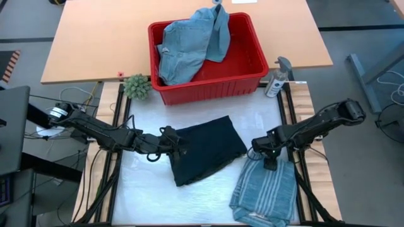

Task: Fold Laundry from Bin
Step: Stack the folded blue polo shirt on the blue denim pants

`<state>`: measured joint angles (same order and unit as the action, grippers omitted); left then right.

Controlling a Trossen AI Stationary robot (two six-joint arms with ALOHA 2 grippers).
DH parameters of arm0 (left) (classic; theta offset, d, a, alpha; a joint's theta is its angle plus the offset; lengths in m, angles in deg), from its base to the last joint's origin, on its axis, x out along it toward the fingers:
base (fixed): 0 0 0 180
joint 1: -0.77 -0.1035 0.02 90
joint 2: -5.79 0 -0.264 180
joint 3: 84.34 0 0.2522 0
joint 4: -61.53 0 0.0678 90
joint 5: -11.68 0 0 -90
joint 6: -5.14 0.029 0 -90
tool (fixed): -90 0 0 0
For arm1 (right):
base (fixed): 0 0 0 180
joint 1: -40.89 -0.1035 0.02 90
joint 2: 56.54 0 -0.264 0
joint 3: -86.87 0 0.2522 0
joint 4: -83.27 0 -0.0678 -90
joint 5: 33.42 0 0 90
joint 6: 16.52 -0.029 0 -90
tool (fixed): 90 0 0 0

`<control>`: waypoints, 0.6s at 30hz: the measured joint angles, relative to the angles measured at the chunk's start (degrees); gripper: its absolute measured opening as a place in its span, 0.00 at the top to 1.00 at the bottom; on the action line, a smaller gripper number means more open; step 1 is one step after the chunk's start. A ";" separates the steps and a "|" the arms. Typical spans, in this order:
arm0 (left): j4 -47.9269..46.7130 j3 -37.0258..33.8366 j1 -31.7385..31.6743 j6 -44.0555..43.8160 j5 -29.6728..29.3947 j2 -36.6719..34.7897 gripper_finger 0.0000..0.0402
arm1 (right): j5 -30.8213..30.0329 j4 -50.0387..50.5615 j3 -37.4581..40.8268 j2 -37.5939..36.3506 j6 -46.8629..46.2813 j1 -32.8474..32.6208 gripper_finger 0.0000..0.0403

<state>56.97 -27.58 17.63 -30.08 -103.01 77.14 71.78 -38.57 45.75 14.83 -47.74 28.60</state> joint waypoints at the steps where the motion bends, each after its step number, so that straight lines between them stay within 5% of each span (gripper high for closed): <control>1: 0.04 -0.02 0.00 0.00 0.00 0.00 0.48 | -0.75 -0.44 -0.11 0.96 -0.51 -0.77 0.36; 9: -1.28 -0.02 -0.02 0.02 -0.11 0.00 0.48 | 0.30 -3.03 -1.89 3.71 2.16 -0.56 0.91; 18: -1.58 -0.02 -0.02 -0.15 -2.10 0.00 0.48 | -2.43 -0.81 -10.73 2.15 0.31 -1.59 0.91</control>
<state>55.38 -27.60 17.61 -30.23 -105.10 77.14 69.35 -39.39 35.02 16.98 -47.43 27.01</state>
